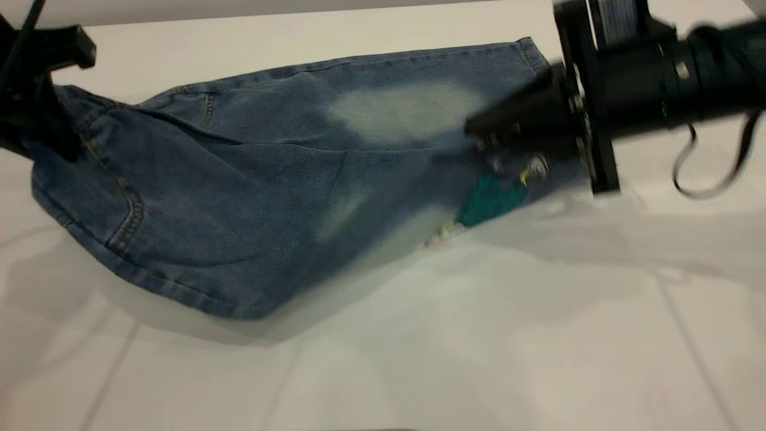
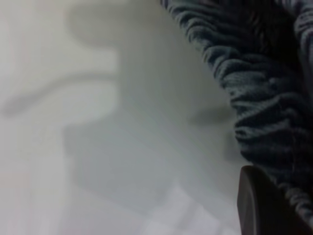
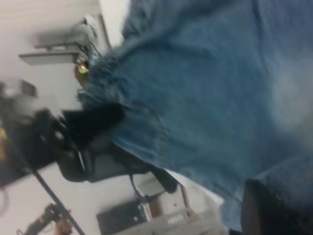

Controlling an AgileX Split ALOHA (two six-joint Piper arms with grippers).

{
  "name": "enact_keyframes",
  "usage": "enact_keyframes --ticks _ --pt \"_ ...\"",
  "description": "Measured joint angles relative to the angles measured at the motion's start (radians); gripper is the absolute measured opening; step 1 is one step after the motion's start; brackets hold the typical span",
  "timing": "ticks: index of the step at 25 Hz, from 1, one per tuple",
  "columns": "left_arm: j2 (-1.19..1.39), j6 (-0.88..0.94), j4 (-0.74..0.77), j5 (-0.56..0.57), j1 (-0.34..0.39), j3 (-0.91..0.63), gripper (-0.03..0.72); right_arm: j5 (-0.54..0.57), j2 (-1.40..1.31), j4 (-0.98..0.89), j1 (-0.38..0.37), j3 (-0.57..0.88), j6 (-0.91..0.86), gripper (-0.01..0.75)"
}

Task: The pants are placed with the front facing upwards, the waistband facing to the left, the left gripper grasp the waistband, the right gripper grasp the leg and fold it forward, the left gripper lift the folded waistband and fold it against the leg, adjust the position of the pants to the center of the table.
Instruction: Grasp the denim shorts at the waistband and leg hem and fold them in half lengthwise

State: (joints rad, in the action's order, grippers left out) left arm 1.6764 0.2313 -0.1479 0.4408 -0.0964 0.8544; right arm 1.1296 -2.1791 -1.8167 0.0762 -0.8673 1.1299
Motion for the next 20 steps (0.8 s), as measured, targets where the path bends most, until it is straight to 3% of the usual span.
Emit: enact_keyframes --ticks 6,14,20 --pt "0.0 0.1 -0.114 -0.132 0.0 0.0 0.096 -0.012 0.0 0.015 0.0 -0.192 -0.148 0.025" --pt "0.042 0.141 -0.294 -0.389 0.0 -0.001 0.101 -0.296 -0.005 0.021 0.0 -0.336 -0.27 0.025" --pt "0.143 0.144 -0.469 -0.459 0.0 -0.001 0.1 -0.356 -0.052 0.021 0.0 -0.407 -0.317 0.025"
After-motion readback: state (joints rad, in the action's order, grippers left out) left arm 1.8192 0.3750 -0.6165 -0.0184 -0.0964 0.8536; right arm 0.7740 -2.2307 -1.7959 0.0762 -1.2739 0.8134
